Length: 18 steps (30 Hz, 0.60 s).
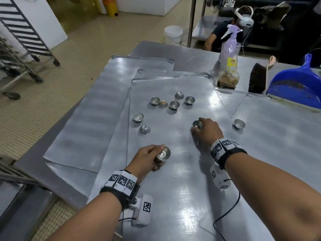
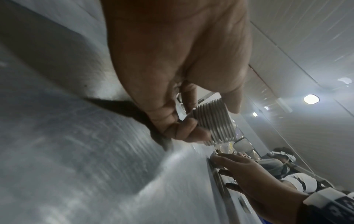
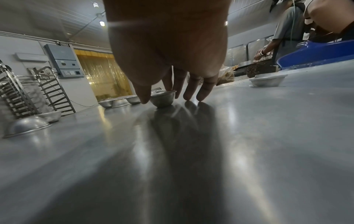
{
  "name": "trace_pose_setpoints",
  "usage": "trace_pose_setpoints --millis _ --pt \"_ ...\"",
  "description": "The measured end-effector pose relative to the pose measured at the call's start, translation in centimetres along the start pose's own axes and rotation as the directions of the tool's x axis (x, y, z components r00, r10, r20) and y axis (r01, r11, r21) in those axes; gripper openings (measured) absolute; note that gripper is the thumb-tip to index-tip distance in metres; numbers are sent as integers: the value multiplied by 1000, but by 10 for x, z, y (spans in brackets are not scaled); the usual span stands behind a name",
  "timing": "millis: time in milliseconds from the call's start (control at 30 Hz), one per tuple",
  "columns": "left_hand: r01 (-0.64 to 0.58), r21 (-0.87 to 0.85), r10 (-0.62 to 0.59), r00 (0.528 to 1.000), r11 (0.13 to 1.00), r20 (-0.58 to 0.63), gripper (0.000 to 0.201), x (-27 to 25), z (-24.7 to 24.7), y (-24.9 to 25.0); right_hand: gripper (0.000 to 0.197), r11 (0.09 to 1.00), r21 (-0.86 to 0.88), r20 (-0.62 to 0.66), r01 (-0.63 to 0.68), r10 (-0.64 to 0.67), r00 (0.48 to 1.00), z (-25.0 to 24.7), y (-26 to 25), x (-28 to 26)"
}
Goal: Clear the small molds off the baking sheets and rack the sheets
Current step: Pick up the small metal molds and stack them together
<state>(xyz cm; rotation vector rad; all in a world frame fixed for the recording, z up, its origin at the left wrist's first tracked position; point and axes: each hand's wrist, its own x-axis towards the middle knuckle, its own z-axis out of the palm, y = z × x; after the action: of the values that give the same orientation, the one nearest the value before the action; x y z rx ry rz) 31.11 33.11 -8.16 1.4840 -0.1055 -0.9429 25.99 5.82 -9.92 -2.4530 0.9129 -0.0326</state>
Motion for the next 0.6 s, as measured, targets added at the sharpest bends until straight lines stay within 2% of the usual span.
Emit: trace_pose_setpoints --millis 133,300,467,600 --pt "-19 74 16 999 997 40 29 -1 6 0 31 1000 -19 6 8 -8 1000 2 -1 -16" --pt "-29 134 14 994 991 106 33 -3 25 -5 45 1000 -21 15 -19 19 1000 -3 5 -44" --pt "-67 183 48 993 981 108 38 1 46 -8 40 997 39 14 -69 69 998 -11 17 -76" --pt "-78 289 46 992 954 116 34 -1 54 -11 34 995 64 6 -76 76 997 -13 21 -96"
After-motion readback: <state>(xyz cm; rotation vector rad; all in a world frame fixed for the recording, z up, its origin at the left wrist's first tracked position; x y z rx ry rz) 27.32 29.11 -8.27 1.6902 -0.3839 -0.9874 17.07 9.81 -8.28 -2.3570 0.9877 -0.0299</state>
